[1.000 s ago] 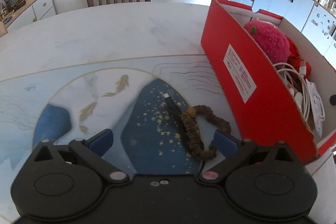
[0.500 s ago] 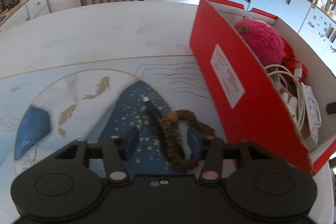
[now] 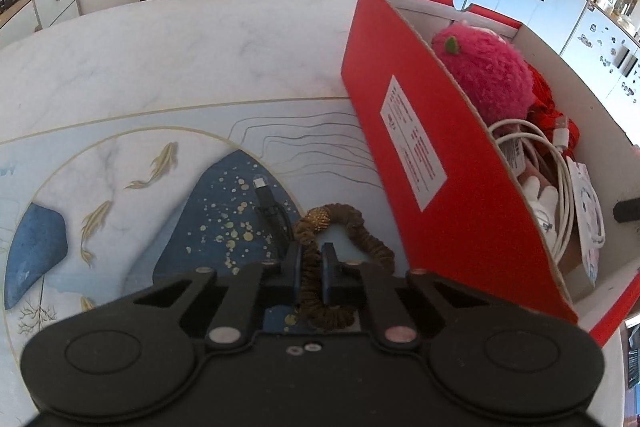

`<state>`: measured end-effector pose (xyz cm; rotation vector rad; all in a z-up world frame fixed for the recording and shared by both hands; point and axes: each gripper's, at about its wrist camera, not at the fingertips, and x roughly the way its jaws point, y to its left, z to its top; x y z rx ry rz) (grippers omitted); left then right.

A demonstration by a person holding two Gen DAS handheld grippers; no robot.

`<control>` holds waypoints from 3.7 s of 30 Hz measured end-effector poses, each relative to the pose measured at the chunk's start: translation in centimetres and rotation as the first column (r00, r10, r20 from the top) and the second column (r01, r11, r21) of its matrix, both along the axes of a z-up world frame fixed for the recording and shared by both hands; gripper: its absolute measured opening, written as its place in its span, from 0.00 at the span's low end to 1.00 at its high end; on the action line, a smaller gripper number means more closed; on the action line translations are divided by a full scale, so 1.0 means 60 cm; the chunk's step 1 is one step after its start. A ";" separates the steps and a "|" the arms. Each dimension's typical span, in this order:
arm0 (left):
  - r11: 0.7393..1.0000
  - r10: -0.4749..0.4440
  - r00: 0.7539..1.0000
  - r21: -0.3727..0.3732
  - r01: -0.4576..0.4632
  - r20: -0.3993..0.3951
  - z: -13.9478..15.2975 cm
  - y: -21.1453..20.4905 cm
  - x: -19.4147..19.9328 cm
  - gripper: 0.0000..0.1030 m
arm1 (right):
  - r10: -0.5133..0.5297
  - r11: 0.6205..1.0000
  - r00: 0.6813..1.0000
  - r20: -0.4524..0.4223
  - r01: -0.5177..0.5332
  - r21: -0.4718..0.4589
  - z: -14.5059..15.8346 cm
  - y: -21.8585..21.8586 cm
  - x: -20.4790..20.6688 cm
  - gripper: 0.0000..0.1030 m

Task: Organize objects
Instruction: 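Carry the brown hair tie into the shoebox with the left gripper, then lower the hair tie onto the box contents and open the left gripper, then move the left gripper out of the box to the black cable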

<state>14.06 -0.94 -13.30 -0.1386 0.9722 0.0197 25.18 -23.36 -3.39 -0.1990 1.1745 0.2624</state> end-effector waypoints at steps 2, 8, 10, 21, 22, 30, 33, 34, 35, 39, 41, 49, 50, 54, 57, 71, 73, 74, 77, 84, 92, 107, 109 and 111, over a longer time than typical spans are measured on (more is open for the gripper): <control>1.000 0.000 1.000 0.004 0.000 0.003 0.001 0.000 -0.001 0.05 | -0.001 1.000 1.000 -0.001 0.001 0.002 -0.001 0.001 0.000 0.05; 0.999 -0.002 0.999 -0.038 0.004 0.048 0.038 0.007 -0.013 0.04 | -0.004 1.000 1.000 -0.003 0.005 0.013 -0.002 0.000 0.001 0.05; 0.998 0.000 0.998 -0.062 0.004 0.063 0.057 0.010 -0.019 0.04 | -0.004 1.000 1.000 -0.002 0.004 0.016 -0.002 0.000 0.000 0.05; 0.989 -0.011 0.982 -0.143 0.039 0.189 0.172 0.015 -0.039 0.04 | -0.010 0.999 1.000 -0.001 0.010 0.033 -0.002 -0.005 -0.002 0.05; 0.988 -0.018 0.979 -0.146 0.048 0.202 0.183 0.014 -0.040 0.04 | -0.010 0.999 1.000 -0.001 0.010 0.033 -0.002 -0.005 -0.002 0.04; 0.975 -0.101 0.950 -0.163 0.154 0.294 0.254 -0.026 -0.034 0.04 | -0.020 0.999 1.000 -0.008 0.020 0.046 -0.001 -0.007 0.000 0.04; 0.968 -0.145 0.940 -0.153 0.199 0.308 0.261 -0.047 -0.028 0.04 | -0.018 0.999 1.000 -0.008 0.019 0.047 0.000 -0.006 0.001 0.05; 0.965 -0.159 0.938 -0.152 0.214 0.308 0.261 -0.054 -0.025 0.04 | -0.018 0.999 1.000 -0.007 0.018 0.047 0.000 -0.008 0.001 0.05; 0.962 -0.173 0.937 -0.151 0.227 0.305 0.259 -0.061 -0.021 0.04 | -0.018 0.999 1.000 -0.007 0.019 0.047 0.000 -0.008 0.002 0.05; 0.954 -0.220 0.931 -0.136 0.268 0.290 0.249 -0.088 -0.011 0.04 | -0.023 0.998 1.000 -0.011 0.024 0.057 -0.001 -0.010 0.003 0.04; 0.949 -0.241 0.930 -0.131 0.285 0.278 0.244 -0.098 -0.006 0.04 | -0.025 0.998 1.000 -0.012 0.025 0.061 0.000 -0.011 0.003 0.05; 0.917 -0.351 0.911 -0.116 0.381 0.216 0.208 -0.148 0.013 0.04 | -0.026 0.997 1.000 -0.011 0.027 0.071 -0.001 -0.013 0.001 0.05; 0.912 -0.364 0.908 -0.118 0.392 0.207 0.202 -0.156 0.016 0.04 | -0.027 0.997 1.000 -0.011 0.028 0.072 -0.001 -0.013 0.002 0.05; 0.888 -0.410 0.896 -0.148 0.435 0.170 0.180 -0.172 0.020 0.04 | -0.026 0.997 1.000 -0.011 0.027 0.073 -0.001 -0.014 0.001 0.05; 0.881 -0.432 0.891 -0.143 0.450 0.142 0.158 -0.183 0.028 0.04 | -0.026 0.997 1.000 -0.011 0.027 0.073 -0.001 -0.014 0.001 0.05; 0.895 -0.445 0.895 -0.032 0.444 -0.016 0.090 -0.192 0.056 0.06 | -0.027 0.997 1.000 -0.011 0.028 0.075 -0.001 -0.014 0.002 0.05; 0.895 -0.447 0.894 -0.027 0.446 -0.039 0.085 -0.194 0.058 0.09 | -0.027 0.997 1.000 -0.011 0.028 0.075 -0.001 -0.014 0.002 0.05; 0.895 -0.447 0.893 -0.026 0.446 -0.048 0.083 -0.195 0.058 0.11 | -0.027 0.997 1.000 -0.011 0.028 0.075 -0.001 -0.014 0.002 0.05; 0.895 -0.445 0.893 -0.020 0.445 -0.069 0.077 -0.195 0.060 0.15 | -0.027 0.997 1.000 -0.011 0.028 0.075 -0.001 -0.014 0.002 0.05; 0.894 -0.448 0.892 -0.026 0.447 -0.066 0.083 -0.197 0.052 0.37 | -0.026 0.997 1.000 -0.011 0.027 0.075 -0.001 -0.014 0.001 0.05; 0.900 -0.435 0.900 -0.055 0.433 -0.034 0.102 -0.188 0.036 0.50 | -0.027 0.997 1.000 -0.011 0.027 0.075 -0.001 -0.015 0.001 0.05; 0.928 -0.352 0.931 -0.095 0.360 0.092 0.175 -0.129 -0.004 0.63 | -0.022 0.998 1.000 -0.007 0.022 0.065 -0.001 -0.014 0.000 0.05; 0.937 -0.326 0.939 -0.093 0.336 0.109 0.183 -0.116 -0.010 0.67 | -0.022 0.998 1.000 -0.007 0.022 0.065 -0.001 -0.014 0.000 0.05; 0.947 -0.300 0.946 -0.081 0.311 0.123 0.188 -0.101 -0.014 0.73 | -0.022 0.998 1.000 -0.007 0.022 0.064 -0.001 -0.014 0.000 0.05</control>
